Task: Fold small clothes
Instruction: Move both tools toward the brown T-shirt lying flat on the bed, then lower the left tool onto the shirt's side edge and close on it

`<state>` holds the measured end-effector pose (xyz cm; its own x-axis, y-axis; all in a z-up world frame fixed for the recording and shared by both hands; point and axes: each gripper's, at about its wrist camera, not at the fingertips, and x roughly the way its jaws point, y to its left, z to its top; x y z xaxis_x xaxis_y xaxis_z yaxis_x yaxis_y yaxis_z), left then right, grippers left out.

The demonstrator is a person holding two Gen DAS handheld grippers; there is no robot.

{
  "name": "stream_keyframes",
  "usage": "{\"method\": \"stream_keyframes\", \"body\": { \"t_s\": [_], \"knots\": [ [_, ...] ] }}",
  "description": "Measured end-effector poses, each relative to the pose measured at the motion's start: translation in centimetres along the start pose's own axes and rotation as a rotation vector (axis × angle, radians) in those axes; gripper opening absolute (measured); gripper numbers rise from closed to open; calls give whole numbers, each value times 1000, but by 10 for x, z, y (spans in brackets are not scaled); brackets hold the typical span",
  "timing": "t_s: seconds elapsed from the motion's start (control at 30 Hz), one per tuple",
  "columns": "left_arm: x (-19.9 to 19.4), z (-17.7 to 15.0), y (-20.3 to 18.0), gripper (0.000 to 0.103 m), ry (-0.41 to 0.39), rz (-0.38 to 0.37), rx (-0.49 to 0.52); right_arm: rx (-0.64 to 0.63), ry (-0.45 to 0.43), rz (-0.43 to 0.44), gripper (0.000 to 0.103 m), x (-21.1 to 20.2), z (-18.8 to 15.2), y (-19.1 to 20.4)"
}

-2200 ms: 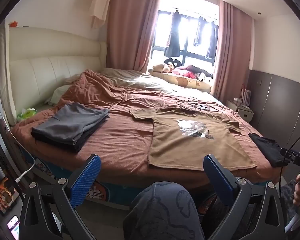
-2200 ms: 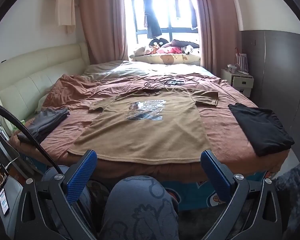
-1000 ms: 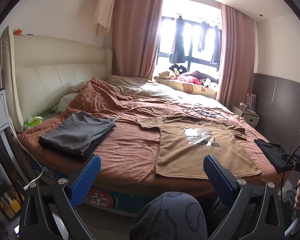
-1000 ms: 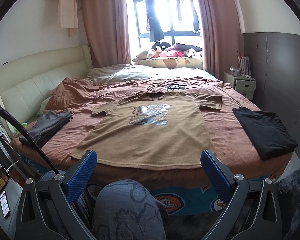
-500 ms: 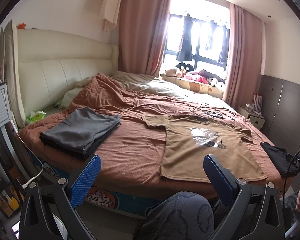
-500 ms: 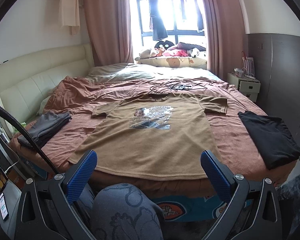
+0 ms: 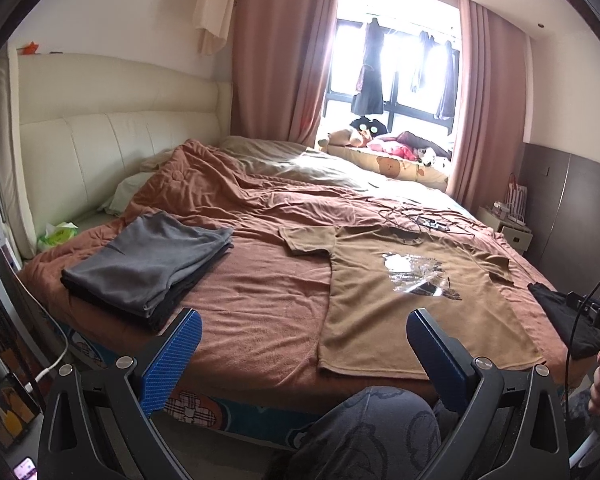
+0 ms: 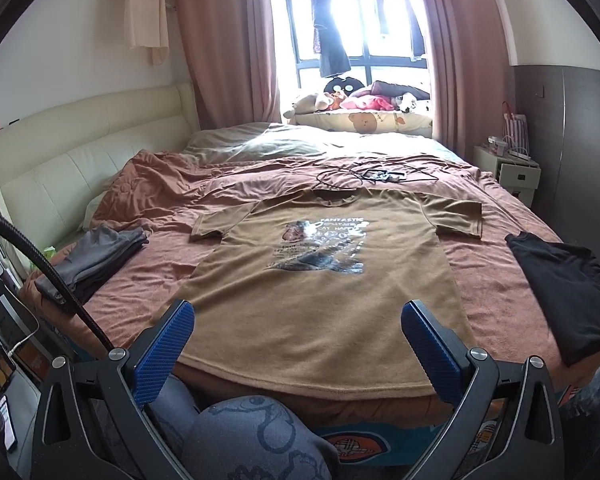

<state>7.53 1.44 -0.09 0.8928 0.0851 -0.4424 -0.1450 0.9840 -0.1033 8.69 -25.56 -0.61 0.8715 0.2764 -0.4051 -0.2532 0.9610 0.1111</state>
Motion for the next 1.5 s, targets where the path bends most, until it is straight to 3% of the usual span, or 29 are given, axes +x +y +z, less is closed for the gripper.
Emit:
{"method": "stream_keyframes", "body": {
  "t_s": [0.7,1.5],
  "knots": [
    [85,45,11,103,31,-22,-34,-10,42,54,103,92,66,-1],
    [222,94,23,96,120,-46,-74,94,61,103,103,228,103,19]
  ]
}}
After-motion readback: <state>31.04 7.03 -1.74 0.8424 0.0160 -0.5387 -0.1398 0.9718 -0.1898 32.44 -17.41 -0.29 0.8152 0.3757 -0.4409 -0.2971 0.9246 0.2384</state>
